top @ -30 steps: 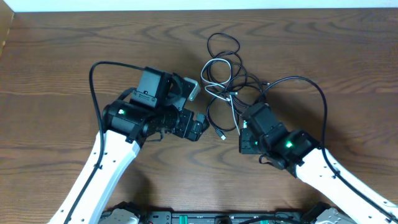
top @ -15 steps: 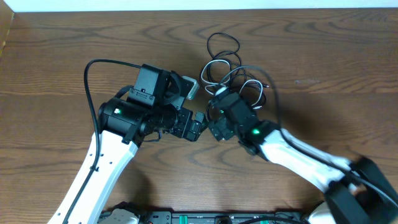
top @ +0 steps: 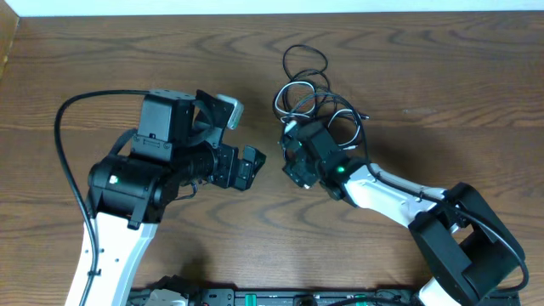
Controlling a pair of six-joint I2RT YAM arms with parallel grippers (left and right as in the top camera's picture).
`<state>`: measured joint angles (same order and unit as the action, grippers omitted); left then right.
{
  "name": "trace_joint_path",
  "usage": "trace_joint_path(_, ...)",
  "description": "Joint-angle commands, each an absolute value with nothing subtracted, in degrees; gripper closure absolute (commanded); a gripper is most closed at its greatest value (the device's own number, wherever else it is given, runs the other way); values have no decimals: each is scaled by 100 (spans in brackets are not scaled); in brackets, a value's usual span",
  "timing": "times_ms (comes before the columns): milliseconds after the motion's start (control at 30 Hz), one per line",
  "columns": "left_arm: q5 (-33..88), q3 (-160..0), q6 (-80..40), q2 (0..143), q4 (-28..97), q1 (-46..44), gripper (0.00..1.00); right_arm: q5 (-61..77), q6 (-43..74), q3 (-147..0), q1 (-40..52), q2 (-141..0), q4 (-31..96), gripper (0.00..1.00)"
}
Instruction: Untangle cables
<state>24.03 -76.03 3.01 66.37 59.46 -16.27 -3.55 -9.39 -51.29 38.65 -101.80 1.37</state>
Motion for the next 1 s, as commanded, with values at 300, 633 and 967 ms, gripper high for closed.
trace_joint_path(300,2392,-7690,301,6659,6093,-1603,2,270,-711,-6119,3618,-10031,-115,12)
trace_joint_path(633,2392,-7690,296,6659,6165,-1603,2,1083,-731,-6121,3098,-10632,-832,15)
trace_joint_path(967,2394,-7690,292,6659,6198,-1603,2,1260,-668,-6119,3148,-10654,-587,27)
